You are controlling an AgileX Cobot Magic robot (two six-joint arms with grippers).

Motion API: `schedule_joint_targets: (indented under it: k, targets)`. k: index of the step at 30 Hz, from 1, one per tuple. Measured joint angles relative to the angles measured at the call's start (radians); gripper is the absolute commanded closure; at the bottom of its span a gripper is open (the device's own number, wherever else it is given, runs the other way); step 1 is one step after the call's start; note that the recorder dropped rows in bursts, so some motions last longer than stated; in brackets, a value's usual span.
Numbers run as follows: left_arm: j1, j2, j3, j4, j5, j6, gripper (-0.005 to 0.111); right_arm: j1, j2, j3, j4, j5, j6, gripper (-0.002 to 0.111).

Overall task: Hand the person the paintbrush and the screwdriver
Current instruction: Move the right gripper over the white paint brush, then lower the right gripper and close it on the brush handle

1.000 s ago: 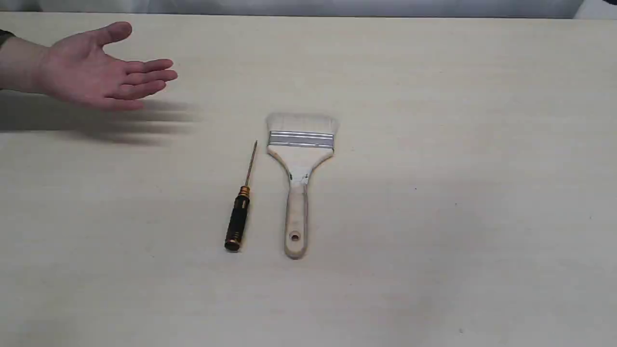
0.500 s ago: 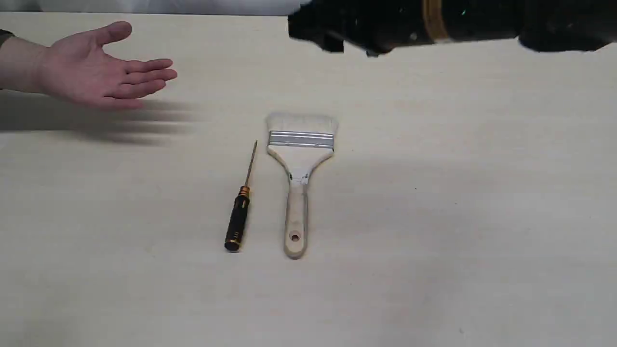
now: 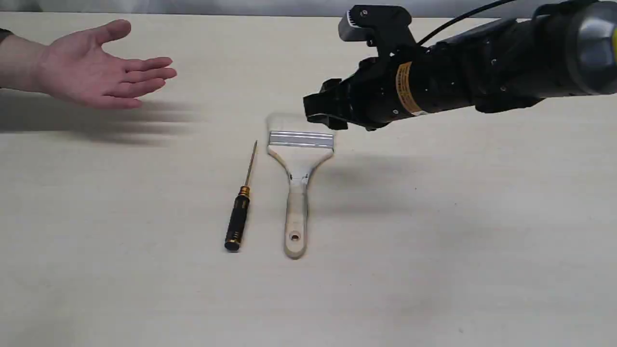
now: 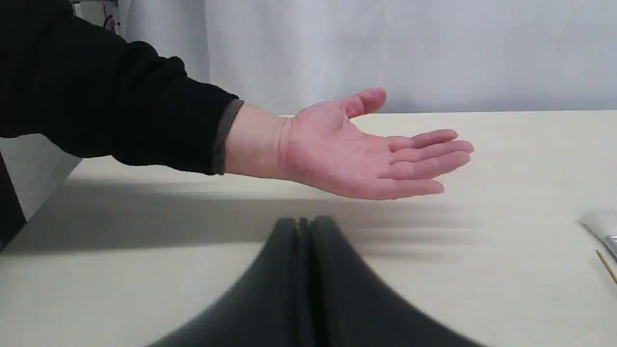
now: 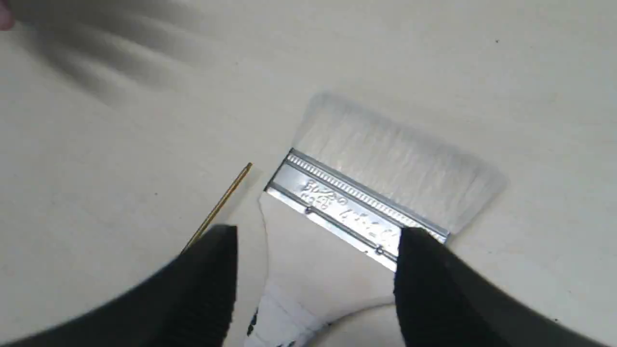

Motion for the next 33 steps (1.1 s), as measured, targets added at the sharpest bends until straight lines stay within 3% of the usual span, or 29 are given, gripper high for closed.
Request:
schedule_joint_targets:
  k: [3,8,13,17,21,24,29,33]
  targets:
    - [0.000,0.000,0.000,0.000,0.000,0.000,0.107,0.002,0.000,0.000,0.000,0.002,-0.044,0.057]
    - [0.000,0.000,0.000,0.000,0.000,0.000,0.107,0.083,-0.022,0.000,0.000,0.115,-0.306,0.057]
    - [0.000,0.000,0.000,0.000,0.000,0.000,0.107,0.209,-0.077,-0.005,0.008,0.374,-0.316,0.057]
    - [0.000,0.000,0.000,0.000,0.000,0.000,0.107,0.277,-0.111,-0.035,0.119,0.501,-0.320,0.057]
    - [0.000,0.000,0.000,0.000,0.000,0.000,0.107,0.296,-0.117,-0.069,0.392,0.517,-0.405,0.057]
    - [0.000,0.000,0.000,0.000,0.000,0.000,0.107,0.296,-0.117,-0.087,0.655,0.542,-0.610,0.057]
    - [0.000,0.000,0.000,0.000,0.000,0.000,0.107,0.296,-0.085,-0.156,1.113,0.729,-1.057,0.057]
    - [0.000,0.000,0.000,0.000,0.000,0.000,0.107,0.296,-0.031,-0.218,1.287,0.801,-1.237,0.056]
